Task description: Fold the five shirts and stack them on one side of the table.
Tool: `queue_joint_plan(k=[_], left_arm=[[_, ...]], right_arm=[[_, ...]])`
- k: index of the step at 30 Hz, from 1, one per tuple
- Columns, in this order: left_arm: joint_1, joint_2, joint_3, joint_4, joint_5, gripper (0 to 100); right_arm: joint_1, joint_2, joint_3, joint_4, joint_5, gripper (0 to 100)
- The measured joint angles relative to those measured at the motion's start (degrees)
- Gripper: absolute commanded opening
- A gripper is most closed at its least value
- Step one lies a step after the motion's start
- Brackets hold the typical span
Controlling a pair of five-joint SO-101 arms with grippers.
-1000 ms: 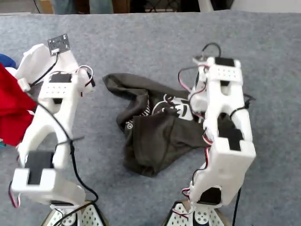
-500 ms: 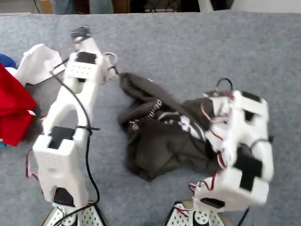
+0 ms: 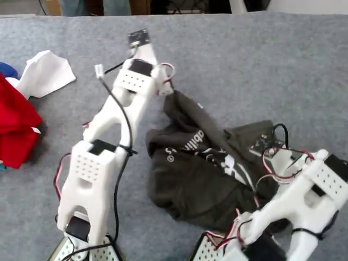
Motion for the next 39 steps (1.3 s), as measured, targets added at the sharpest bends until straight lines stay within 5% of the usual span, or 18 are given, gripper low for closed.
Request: queue_joint_plan(k=[11,20,28,35,39], left_arm=[[3.69,14.07,-25.05,5.1,5.8,17],[3.69,26.2,-31.91,5.1,15.3,14],[3.78,27.16,-33.05,10.11,13.27,3],[2.9,26.9,-36.84,19.6,8.79,3],[-0.79,25.14,-45.45,25.67,5.45,3]], right_arm=[[0.26,-3.69,-0.18,0.26,-1.58,12.5],[0.26,-3.69,-0.18,-5.19,-13.36,12.4],[0.26,-3.69,-0.18,-10.02,-20.04,12.4],[-0.35,-3.69,-0.18,-21.27,-37.01,12.8],[-7.91,-3.69,-0.18,-22.59,-49.41,14.2]])
